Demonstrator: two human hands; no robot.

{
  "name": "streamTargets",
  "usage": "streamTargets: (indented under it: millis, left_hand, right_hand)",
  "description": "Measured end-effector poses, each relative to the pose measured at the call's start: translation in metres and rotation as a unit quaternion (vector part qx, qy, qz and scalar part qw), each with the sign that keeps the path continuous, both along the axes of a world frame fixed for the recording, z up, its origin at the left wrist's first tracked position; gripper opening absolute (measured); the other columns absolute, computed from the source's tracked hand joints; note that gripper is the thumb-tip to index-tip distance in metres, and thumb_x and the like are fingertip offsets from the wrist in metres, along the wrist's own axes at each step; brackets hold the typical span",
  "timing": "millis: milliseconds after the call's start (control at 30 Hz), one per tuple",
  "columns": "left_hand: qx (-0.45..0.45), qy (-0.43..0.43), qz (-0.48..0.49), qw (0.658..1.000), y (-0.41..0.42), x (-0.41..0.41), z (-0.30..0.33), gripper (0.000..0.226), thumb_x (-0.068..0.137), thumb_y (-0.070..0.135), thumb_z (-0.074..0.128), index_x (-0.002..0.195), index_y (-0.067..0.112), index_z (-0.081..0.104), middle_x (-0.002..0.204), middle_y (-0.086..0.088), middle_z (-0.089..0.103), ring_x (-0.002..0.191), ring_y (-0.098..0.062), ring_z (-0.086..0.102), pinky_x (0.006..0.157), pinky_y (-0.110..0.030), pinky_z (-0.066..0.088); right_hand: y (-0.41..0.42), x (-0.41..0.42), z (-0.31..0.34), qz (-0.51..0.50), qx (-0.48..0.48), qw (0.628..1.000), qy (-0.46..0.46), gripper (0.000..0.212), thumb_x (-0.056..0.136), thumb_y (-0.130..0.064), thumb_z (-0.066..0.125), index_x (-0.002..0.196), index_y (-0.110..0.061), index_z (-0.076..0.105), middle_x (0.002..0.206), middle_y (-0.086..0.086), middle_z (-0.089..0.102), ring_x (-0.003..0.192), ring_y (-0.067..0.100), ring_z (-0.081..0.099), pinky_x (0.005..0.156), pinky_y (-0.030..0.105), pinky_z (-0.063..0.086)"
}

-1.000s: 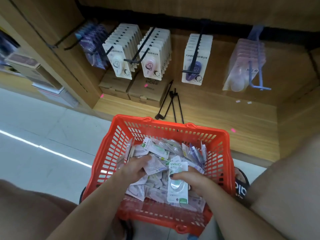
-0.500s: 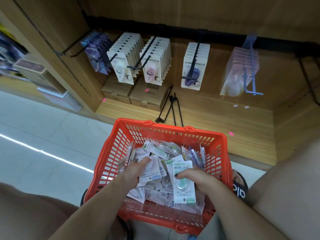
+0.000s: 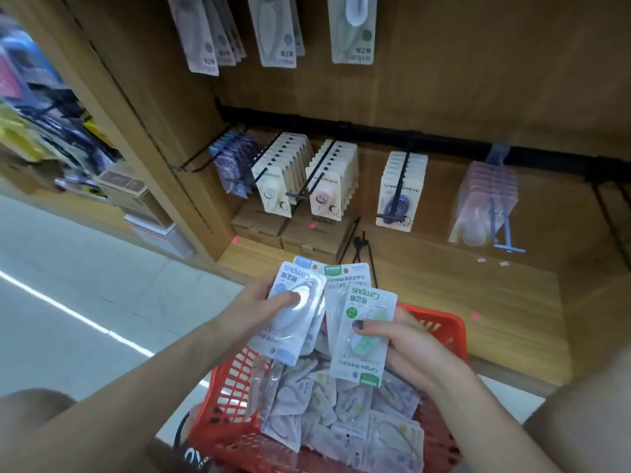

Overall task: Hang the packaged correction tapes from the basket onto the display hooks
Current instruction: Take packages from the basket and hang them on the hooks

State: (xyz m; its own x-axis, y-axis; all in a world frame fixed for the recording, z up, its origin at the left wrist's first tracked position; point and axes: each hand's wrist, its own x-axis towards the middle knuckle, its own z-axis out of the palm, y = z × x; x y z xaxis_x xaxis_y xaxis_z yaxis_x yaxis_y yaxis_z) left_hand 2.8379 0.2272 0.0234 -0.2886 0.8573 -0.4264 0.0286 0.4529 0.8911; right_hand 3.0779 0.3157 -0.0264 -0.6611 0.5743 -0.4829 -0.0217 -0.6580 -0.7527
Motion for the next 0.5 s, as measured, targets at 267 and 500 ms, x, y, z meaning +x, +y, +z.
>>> streamTargets:
  millis: [267, 500]
  left_hand:
    - [0.088, 0.047, 0.067, 0.993, 0.033, -0.026, 0.038, 0.018, 0.101, 0.021, 0.064, 0.119, 0.026, 0.065, 0.108, 0.002, 0.079, 0.096, -0.022, 0.077, 0.083, -0.042, 0.062]
    - [0.146, 0.013, 0.095, 0.985, 0.061, -0.027, 0.051, 0.014, 0.098, 0.038, 0.071, 0.108, 0.029, 0.07, 0.101, 0.003, 0.081, 0.088, -0.021, 0.079, 0.078, -0.043, 0.064]
  right_hand:
    - [0.022, -0.031, 0.06, -0.011, 0.078, 0.995, 0.061, 0.054, 0.08, -0.003, 0.075, 0.133, -0.007, 0.066, 0.132, 0.017, 0.071, 0.12, 0.038, 0.07, 0.099, 0.053, 0.058]
    - [0.036, -0.045, 0.09, -0.065, 0.134, 0.987, 0.064, 0.047, 0.078, -0.001, 0.078, 0.125, -0.007, 0.072, 0.126, 0.018, 0.074, 0.112, 0.038, 0.073, 0.082, 0.041, 0.063]
